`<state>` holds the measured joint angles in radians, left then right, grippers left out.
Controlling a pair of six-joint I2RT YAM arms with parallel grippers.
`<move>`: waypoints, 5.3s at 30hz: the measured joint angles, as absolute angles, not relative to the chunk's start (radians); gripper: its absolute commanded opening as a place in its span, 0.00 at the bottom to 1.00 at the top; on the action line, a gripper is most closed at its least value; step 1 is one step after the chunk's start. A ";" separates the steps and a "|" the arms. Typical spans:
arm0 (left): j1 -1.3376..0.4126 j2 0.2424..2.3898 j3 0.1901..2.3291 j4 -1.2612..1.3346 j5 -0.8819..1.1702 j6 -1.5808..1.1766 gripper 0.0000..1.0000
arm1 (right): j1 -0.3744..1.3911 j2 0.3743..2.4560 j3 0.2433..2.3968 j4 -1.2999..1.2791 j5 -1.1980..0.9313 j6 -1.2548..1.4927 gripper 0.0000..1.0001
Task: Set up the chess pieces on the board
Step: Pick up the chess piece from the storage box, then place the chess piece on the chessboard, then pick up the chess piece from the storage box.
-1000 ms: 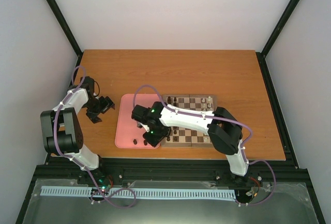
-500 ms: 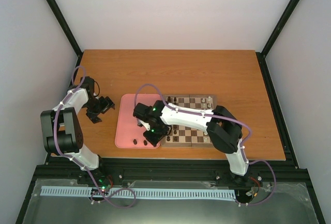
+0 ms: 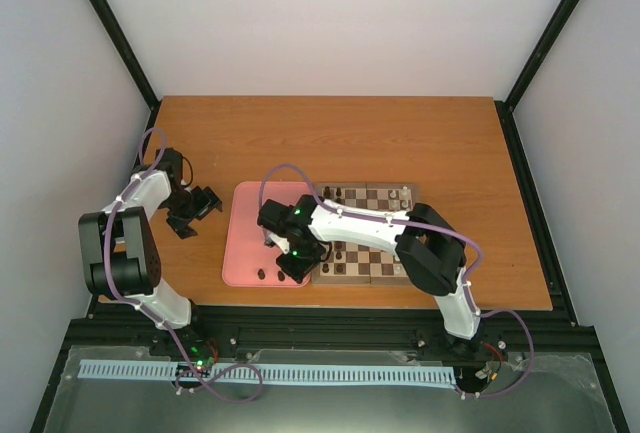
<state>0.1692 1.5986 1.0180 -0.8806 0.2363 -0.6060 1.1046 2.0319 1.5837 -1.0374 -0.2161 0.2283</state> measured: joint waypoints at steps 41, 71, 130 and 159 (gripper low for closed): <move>0.169 1.604 1.018 -0.880 0.241 -0.606 1.00 | 0.773 1.918 1.676 -1.125 -0.159 0.162 0.03; 0.169 1.644 1.024 -0.879 0.245 -0.606 1.00 | 0.758 1.990 1.596 -0.971 -0.146 0.136 0.05; 0.169 1.645 1.026 -0.879 0.259 -0.606 1.00 | 0.770 1.857 1.694 -1.083 -0.160 0.175 0.98; 0.169 1.645 1.028 -0.873 0.272 -0.606 1.00 | 1.050 1.970 1.650 -1.064 -0.244 0.240 0.61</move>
